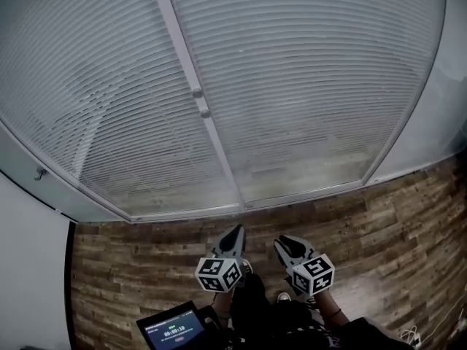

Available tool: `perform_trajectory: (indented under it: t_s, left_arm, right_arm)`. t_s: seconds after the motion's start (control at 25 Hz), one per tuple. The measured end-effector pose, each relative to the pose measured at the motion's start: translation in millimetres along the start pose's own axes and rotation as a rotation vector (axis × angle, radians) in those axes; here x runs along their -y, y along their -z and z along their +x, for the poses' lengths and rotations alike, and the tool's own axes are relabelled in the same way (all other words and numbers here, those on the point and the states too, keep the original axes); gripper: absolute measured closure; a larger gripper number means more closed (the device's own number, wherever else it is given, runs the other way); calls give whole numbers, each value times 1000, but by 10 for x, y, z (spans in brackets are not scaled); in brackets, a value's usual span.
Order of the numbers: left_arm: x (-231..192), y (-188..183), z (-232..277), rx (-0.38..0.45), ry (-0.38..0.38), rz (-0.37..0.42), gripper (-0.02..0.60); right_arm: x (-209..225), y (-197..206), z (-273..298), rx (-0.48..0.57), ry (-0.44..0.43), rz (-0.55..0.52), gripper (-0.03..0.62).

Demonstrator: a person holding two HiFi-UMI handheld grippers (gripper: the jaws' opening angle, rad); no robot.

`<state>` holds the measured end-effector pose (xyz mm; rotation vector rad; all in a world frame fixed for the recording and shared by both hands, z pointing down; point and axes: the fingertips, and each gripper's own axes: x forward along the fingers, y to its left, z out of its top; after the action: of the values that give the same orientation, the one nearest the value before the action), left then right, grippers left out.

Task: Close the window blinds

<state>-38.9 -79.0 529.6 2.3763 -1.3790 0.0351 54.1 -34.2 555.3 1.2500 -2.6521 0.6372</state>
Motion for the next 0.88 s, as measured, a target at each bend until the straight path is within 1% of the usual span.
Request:
perform_trajectory:
  t_s: [0.12,0.24,0.4,0.56,0.64,0.72,0.8,0.88]
  left_arm:
    - [359,258,-254,-19,-8,2,577]
    - [624,452,-533,-34,-7,0,577]
    - [834,590,-888,-34,0,2,577]
    - [924,640,-1169,-35,27,4,577]
    - [946,677,-1355,-39,48,22,577]
    - [947,749,-1610,-49,67,60,577]
    - [927,841,-1933,-58,83,89,577]
    - [902,924,-2305,-61,97,95,577]
  right_arm:
    - [-3,203,-388,-12,-5,17,524]
    - [-65,376,-677,-16,1,30,525]
    - [-254,543,-976,-3,6,46,525]
    - [-500,642,-1149,-5,23,42,525]
    - [-661,686,-1201,9,35,40,524]
    - [-898,757,-1254,29,43,43,525]
    - [-1203,873,-1315,43,51,50,524]
    - [-1558,1018,-1390,56,57,64,525]
